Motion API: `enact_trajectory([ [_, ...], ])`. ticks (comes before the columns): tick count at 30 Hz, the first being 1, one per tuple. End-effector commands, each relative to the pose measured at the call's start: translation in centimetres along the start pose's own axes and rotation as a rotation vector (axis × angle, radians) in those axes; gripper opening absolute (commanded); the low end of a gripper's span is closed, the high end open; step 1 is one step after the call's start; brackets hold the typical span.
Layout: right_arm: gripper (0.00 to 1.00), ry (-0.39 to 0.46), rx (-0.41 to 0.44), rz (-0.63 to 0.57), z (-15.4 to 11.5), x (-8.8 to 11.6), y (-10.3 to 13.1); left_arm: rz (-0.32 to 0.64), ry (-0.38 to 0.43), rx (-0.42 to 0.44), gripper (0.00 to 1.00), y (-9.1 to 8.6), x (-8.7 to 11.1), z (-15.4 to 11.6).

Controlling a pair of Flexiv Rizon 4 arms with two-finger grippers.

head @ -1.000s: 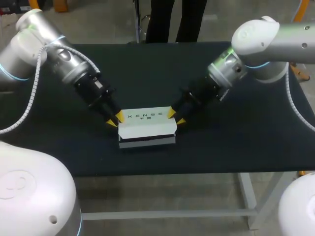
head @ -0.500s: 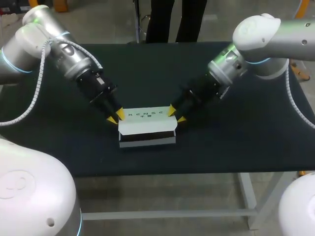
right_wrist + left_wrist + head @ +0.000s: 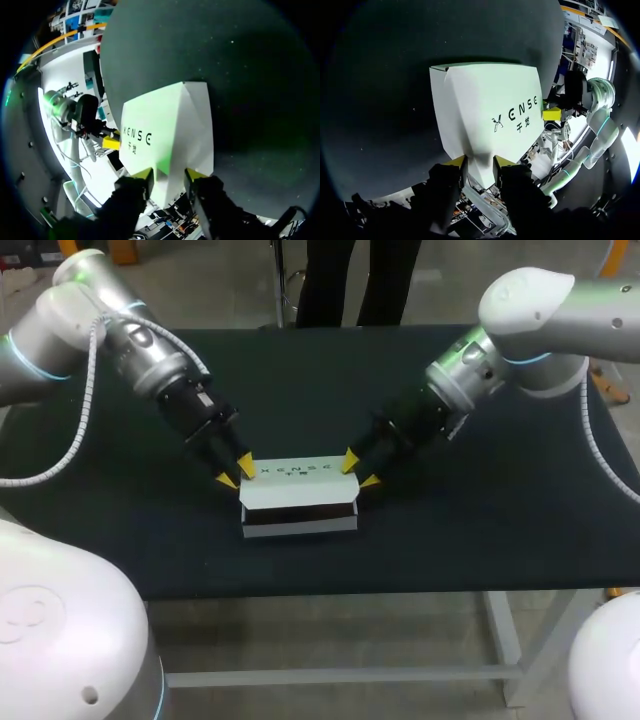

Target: Assemble the packaging by folding the flat box into shape, placing the metal phone stand inside, and closing the box properly

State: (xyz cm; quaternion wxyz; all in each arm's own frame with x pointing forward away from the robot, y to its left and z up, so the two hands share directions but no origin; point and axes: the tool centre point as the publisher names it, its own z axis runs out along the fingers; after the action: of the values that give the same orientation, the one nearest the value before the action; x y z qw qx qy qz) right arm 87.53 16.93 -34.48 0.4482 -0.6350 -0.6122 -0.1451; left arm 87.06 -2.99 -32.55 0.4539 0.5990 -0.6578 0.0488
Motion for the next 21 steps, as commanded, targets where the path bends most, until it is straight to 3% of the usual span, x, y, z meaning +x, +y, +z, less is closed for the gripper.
enact_trajectory([
  [1, 0.41, 0.001, 0.018, -0.001, 0.08, 0.13, 0.42, -0.002, -0.003, -0.034, 0.37, -0.56, 0.13, -0.24],
  [14, 0.44, 0.001, 0.018, -0.001, 0.08, 0.13, 0.42, -0.002, -0.003, -0.034, 0.34, -0.56, 0.13, -0.24],
  [21, 0.4, 0.001, 0.018, -0.001, 0.08, 0.13, 0.42, -0.002, -0.003, -0.034, 0.31, -0.56, 0.13, -0.24],
])
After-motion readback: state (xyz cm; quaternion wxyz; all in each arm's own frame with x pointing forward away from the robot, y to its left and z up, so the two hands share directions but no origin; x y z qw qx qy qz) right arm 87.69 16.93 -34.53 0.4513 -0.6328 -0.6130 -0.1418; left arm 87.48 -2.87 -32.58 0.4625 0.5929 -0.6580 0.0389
